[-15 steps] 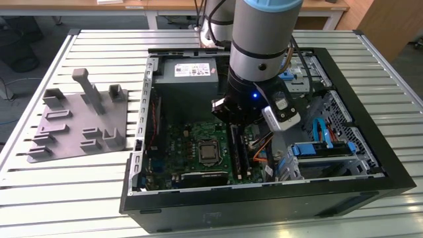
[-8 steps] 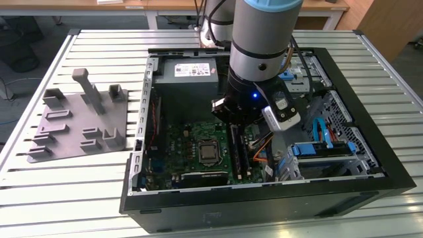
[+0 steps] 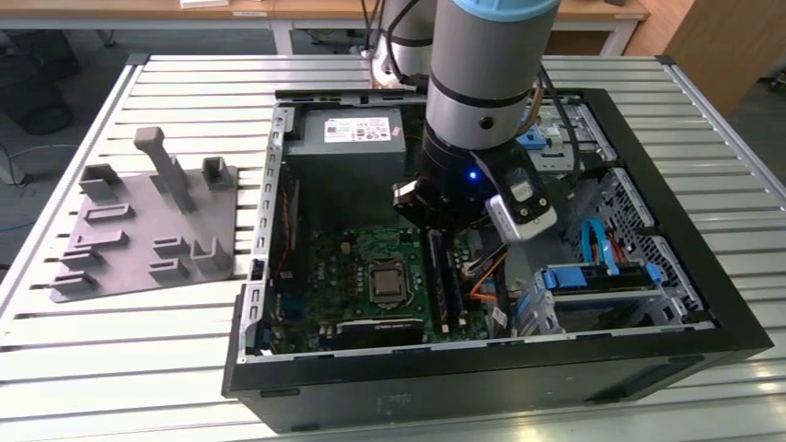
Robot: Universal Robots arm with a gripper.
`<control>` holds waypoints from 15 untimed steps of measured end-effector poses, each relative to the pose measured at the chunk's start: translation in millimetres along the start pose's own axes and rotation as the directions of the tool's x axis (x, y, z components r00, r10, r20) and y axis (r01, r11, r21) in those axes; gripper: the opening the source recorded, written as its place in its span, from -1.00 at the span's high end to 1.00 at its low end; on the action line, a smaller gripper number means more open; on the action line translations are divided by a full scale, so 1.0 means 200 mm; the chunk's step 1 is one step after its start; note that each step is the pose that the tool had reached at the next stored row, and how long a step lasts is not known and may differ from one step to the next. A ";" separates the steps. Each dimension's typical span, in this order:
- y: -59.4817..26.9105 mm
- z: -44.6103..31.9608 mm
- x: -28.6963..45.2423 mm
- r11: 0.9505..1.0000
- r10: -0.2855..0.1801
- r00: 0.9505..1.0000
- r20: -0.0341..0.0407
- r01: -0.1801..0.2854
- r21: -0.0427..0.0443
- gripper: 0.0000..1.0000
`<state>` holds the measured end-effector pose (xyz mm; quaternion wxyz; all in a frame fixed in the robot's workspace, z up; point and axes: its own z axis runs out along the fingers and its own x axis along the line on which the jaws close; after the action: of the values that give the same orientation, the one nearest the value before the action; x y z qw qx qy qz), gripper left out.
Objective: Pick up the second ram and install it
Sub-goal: 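Press down the second ram until it locks into place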
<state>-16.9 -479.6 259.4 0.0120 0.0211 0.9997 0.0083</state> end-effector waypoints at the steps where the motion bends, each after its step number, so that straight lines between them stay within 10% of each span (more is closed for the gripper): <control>1: 0.018 0.008 0.001 1.000 0.000 1.000 0.000 0.000 -0.001 0.80; 9: 0.189 0.083 0.010 1.000 0.000 1.000 0.000 0.000 -0.001 0.80; 15: 0.202 0.138 0.022 1.000 0.000 1.000 0.000 0.000 -0.001 0.80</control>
<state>-19.0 -438.6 232.4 0.0120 0.0211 0.9997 0.0086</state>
